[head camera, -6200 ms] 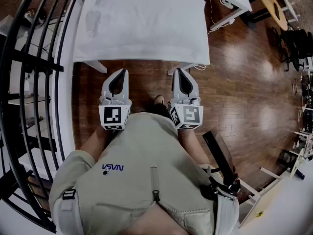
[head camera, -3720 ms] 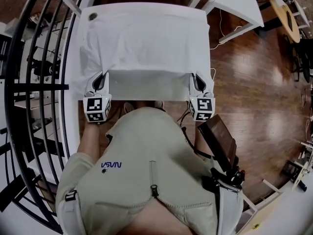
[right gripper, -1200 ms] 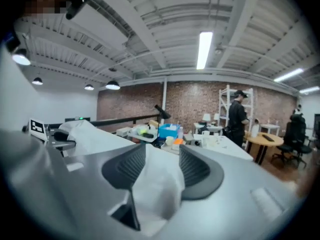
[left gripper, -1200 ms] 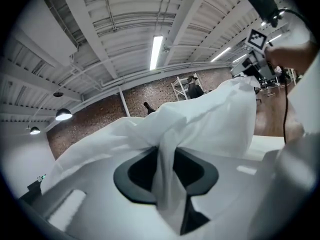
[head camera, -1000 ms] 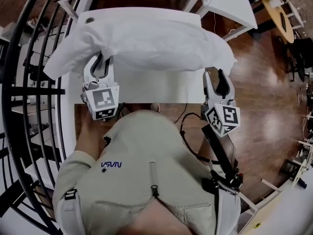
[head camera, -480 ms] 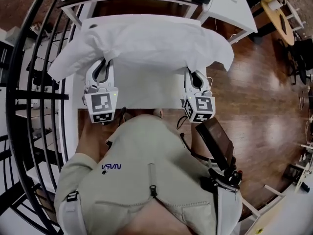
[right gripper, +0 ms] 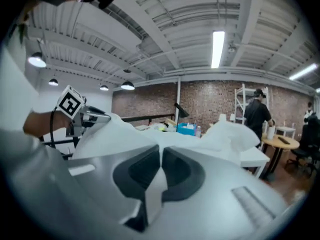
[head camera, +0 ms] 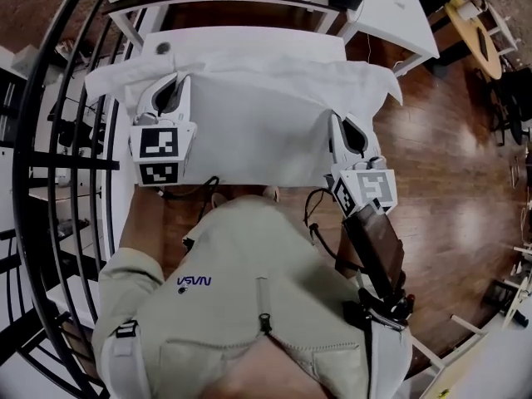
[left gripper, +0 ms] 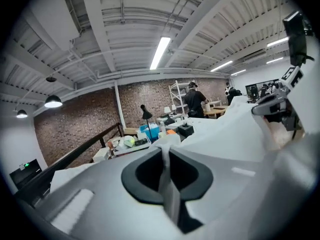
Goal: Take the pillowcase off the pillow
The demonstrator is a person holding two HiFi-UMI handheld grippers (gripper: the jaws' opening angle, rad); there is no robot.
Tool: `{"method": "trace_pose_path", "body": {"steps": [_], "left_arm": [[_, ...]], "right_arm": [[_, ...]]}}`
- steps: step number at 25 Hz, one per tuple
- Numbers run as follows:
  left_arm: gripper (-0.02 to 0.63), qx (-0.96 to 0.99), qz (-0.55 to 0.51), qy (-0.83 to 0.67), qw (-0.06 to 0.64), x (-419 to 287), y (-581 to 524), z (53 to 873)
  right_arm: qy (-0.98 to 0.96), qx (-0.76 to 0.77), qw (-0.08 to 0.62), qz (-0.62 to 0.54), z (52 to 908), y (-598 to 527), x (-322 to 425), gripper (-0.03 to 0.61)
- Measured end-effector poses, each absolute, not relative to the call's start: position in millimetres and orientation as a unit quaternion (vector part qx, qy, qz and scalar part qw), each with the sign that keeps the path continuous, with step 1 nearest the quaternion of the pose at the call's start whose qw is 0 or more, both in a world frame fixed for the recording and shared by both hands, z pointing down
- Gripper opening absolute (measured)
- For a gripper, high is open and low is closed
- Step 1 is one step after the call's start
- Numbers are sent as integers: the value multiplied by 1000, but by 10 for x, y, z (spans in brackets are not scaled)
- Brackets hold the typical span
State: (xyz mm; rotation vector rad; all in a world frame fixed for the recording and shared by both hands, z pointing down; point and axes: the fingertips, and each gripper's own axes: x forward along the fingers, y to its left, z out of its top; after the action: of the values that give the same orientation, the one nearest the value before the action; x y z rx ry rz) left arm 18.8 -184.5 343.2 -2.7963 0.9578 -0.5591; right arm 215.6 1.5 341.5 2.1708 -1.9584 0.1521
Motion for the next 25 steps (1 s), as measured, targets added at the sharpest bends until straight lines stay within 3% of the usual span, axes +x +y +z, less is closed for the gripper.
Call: {"method": "trace_pose_path", "body": {"steps": [4, 8, 12, 16, 19, 21, 25], "left_arm": [[12, -926, -229, 298, 26, 340, -1977, 4018], [17, -922, -238, 304, 28, 453, -2165, 4400], [74, -924, -207, 318, 41, 365, -2155, 4228], [91, -932, -157, 326, 34, 165, -2030, 4070], [161, -935, -179, 307, 10, 38, -1788, 4352], [220, -932, -211, 294, -4, -25, -1618, 4648], [259, -927, -251, 277, -37, -157, -1295, 5079]], "right_arm": [[-654, 738, 121, 116, 3930, -82, 2297, 5], [-634, 752, 121, 133, 4274, -270, 2503, 3], [-621, 762, 125, 134, 4368, -372, 2630, 5], [-614, 761, 140, 157, 4598, -486, 2763, 6], [-617, 748, 170, 177, 4877, -619, 2792, 6], [-619, 741, 185, 183, 4999, -695, 2812, 28], [-631, 735, 168, 183, 4908, -614, 2739, 134]]}}
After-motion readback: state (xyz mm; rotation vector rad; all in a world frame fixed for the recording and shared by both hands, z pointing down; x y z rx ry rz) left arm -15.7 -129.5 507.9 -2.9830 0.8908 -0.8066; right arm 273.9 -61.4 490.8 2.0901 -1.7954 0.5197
